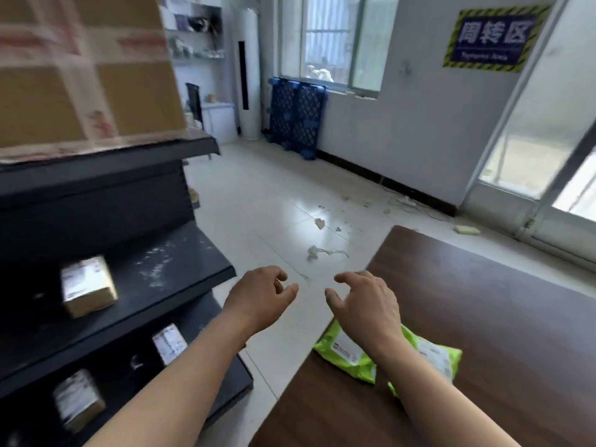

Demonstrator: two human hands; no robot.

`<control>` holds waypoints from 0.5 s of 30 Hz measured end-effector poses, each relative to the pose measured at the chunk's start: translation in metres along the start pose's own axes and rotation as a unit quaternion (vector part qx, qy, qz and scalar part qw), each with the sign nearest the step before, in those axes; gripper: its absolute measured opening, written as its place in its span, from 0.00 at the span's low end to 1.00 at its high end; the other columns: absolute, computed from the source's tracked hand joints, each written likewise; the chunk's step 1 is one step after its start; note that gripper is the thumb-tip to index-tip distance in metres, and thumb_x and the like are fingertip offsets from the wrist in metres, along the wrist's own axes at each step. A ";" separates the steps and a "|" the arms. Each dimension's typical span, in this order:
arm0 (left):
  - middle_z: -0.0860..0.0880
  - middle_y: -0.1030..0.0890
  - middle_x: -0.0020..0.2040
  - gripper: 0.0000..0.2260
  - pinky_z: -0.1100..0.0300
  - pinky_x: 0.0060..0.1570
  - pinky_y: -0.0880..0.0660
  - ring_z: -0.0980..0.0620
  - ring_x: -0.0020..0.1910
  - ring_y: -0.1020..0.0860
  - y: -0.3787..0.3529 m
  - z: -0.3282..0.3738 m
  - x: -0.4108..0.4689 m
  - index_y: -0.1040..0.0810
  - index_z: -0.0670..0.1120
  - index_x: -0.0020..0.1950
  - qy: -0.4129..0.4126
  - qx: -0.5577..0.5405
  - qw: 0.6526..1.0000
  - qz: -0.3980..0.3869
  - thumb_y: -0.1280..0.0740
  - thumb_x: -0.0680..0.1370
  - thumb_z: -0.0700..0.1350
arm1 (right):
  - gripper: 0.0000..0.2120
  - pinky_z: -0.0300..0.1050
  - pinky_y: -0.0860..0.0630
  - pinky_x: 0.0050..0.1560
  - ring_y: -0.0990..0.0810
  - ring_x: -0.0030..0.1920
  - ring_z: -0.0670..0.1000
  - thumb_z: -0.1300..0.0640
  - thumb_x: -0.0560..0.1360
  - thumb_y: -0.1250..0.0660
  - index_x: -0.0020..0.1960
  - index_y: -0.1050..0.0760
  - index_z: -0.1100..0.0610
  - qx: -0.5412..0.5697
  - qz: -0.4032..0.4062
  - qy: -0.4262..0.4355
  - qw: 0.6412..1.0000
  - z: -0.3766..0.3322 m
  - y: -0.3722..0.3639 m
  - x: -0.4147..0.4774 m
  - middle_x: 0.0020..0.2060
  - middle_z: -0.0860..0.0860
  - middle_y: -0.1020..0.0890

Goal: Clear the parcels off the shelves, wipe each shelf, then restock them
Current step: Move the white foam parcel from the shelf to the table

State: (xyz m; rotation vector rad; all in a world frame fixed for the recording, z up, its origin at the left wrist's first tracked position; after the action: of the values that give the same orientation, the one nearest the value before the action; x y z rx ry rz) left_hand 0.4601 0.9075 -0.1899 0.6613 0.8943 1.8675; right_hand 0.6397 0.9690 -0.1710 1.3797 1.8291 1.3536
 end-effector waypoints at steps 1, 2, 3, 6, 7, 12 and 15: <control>0.60 0.24 0.42 0.18 0.59 0.49 0.25 0.57 0.46 0.23 0.016 -0.007 -0.005 0.24 0.51 0.61 0.006 0.001 1.000 0.013 0.36 0.76 0.59 | 0.20 0.48 0.32 0.62 0.27 0.63 0.52 0.42 0.76 0.38 0.65 0.25 0.46 0.003 -0.001 0.016 1.000 -0.016 0.001 0.001 0.61 0.47 0.23; 0.59 0.22 0.44 0.18 0.58 0.50 0.25 0.57 0.47 0.23 0.026 -0.010 -0.008 0.24 0.51 0.60 0.008 0.004 1.000 0.021 0.36 0.76 0.59 | 0.19 0.48 0.31 0.62 0.26 0.63 0.52 0.42 0.76 0.38 0.65 0.25 0.45 0.006 -0.004 0.024 1.000 -0.027 0.002 0.001 0.61 0.46 0.22; 0.58 0.21 0.45 0.18 0.59 0.50 0.24 0.57 0.48 0.23 0.045 -0.019 -0.015 0.23 0.50 0.60 0.015 0.006 0.999 0.038 0.36 0.76 0.59 | 0.19 0.48 0.31 0.61 0.26 0.62 0.52 0.42 0.76 0.38 0.64 0.25 0.45 0.013 -0.006 0.042 0.999 -0.047 0.001 0.002 0.61 0.46 0.22; 0.59 0.21 0.46 0.18 0.62 0.46 0.27 0.58 0.48 0.23 0.099 -0.047 -0.037 0.23 0.51 0.60 0.036 0.003 0.995 0.088 0.35 0.76 0.59 | 0.18 0.47 0.29 0.59 0.24 0.61 0.51 0.41 0.76 0.38 0.63 0.24 0.45 0.029 -0.010 0.094 0.995 -0.105 -0.002 0.000 0.59 0.45 0.20; 0.60 0.21 0.46 0.17 0.62 0.45 0.28 0.58 0.47 0.23 0.117 -0.058 -0.046 0.23 0.52 0.60 0.046 0.003 0.994 0.103 0.35 0.75 0.59 | 0.17 0.46 0.29 0.58 0.24 0.60 0.51 0.41 0.76 0.38 0.62 0.23 0.44 0.034 -0.014 0.109 0.993 -0.124 -0.004 -0.001 0.59 0.45 0.20; 0.60 0.21 0.43 0.16 0.61 0.44 0.25 0.60 0.42 0.22 0.207 -0.120 -0.098 0.23 0.53 0.58 0.099 -0.002 0.980 0.170 0.35 0.75 0.59 | 0.16 0.46 0.27 0.54 0.21 0.56 0.50 0.41 0.75 0.37 0.60 0.22 0.45 0.068 -0.029 0.187 0.980 -0.230 -0.009 -0.020 0.56 0.44 0.19; 0.60 0.21 0.40 0.14 0.62 0.43 0.26 0.62 0.41 0.23 0.259 -0.156 -0.134 0.21 0.52 0.56 0.127 0.007 0.968 0.217 0.34 0.75 0.58 | 0.17 0.45 0.26 0.52 0.21 0.54 0.50 0.42 0.75 0.37 0.60 0.21 0.46 0.099 -0.040 0.227 0.968 -0.295 -0.012 -0.040 0.55 0.44 0.18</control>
State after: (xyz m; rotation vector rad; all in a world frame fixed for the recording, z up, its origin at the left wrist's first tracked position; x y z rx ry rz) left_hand 0.2675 0.6612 -0.0830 0.6748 0.9827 2.3804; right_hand 0.4091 0.8087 -0.0709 1.1339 2.3443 1.5742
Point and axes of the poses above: each hand's wrist, its own x-axis towards the middle knuckle, its own y-axis out of the back of the hand, z = x × y, the point moved 9 cm from there along x, towards the middle knuckle
